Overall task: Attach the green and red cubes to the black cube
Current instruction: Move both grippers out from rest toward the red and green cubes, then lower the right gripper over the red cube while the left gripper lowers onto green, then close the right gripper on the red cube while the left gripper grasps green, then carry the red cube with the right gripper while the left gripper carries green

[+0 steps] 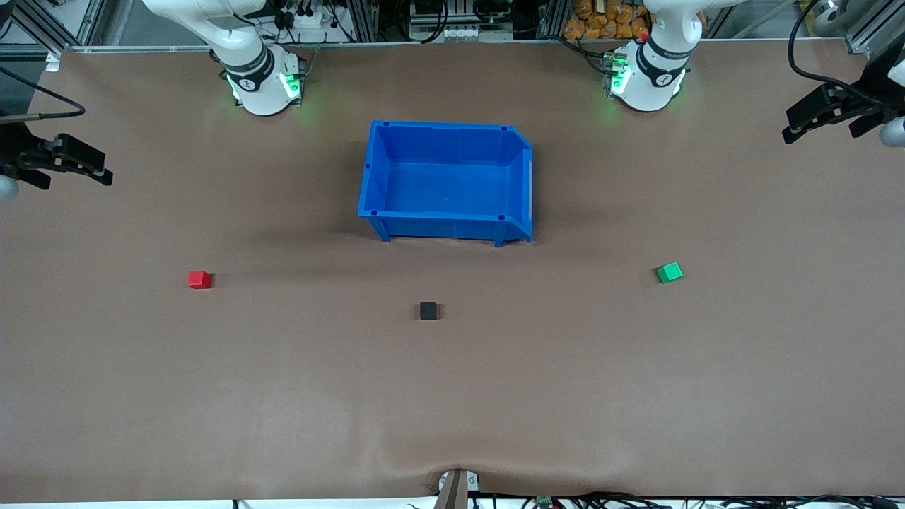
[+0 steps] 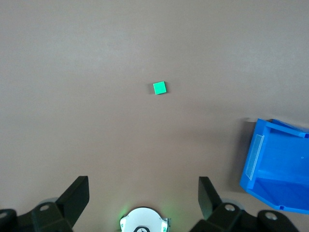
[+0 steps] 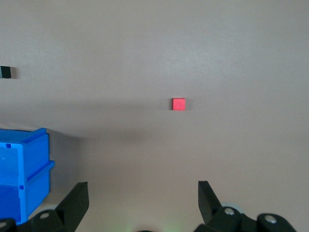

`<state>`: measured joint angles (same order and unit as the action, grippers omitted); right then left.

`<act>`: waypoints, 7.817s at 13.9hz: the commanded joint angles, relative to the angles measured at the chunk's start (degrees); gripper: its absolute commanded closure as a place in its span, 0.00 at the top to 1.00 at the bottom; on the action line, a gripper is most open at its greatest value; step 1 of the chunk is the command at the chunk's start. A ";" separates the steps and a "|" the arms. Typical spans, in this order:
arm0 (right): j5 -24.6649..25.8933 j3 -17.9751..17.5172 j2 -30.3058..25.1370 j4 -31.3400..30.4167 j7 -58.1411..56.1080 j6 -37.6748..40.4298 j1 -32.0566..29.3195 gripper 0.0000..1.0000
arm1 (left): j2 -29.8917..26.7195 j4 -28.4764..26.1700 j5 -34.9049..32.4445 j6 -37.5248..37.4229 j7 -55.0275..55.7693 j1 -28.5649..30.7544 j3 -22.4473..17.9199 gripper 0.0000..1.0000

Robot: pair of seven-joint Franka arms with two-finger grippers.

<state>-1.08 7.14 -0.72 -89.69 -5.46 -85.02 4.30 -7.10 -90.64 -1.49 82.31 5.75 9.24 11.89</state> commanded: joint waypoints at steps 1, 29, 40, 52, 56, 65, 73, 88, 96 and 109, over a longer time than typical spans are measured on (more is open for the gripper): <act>0.29 0.15 0.37 0.92 0.89 0.12 0.19 1.00 | 0.16 1.43 0.08 -1.45 -0.57 0.51 0.15 1.00; -6.12 0.06 11.17 7.95 1.15 -5.93 1.68 1.00 | 10.43 -24.48 0.00 31.64 9.36 1.75 -0.82 1.00; -11.04 0.06 20.31 7.95 0.80 -16.38 6.85 1.00 | 21.86 -36.01 -0.18 54.78 9.36 3.06 -0.90 1.00; -11.75 0.15 28.31 7.17 0.45 -29.08 21.02 1.00 | 32.50 -28.54 0.17 57.17 14.29 2.45 -0.64 1.00; -5.19 4.09 27.61 6.03 1.94 -17.91 20.05 1.00 | 33.55 -28.37 0.17 57.17 14.29 1.48 -0.55 1.00; -3.93 9.64 24.02 -19.87 0.19 -36.75 12.14 1.00 | 35.05 -27.84 -0.09 57.17 14.29 0.78 -0.55 0.83; -4.54 9.38 24.18 -30.54 -12.63 -52.88 1.69 1.00 | 35.49 -27.40 -0.09 57.26 14.55 0.78 -0.55 0.38; -9.55 9.20 29.02 -31.24 -12.73 -56.04 3.17 1.00 | 34.96 -24.42 0.35 56.47 32.89 -1.50 -0.02 0.00; -9.46 9.20 29.11 -31.16 -13.78 -56.57 3.44 0.22 | 34.96 -22.66 0.43 56.38 46.44 -8.70 0.06 0.00; -9.20 9.29 28.84 -23.17 -40.13 -55.43 6.50 0.00 | 43.74 -3.60 0.87 50.67 81.49 -21.88 0.06 0.00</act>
<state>-9.92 16.29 28.45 -114.72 -40.90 -141.45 8.70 33.61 -100.30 -1.42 135.28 81.64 -10.40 12.18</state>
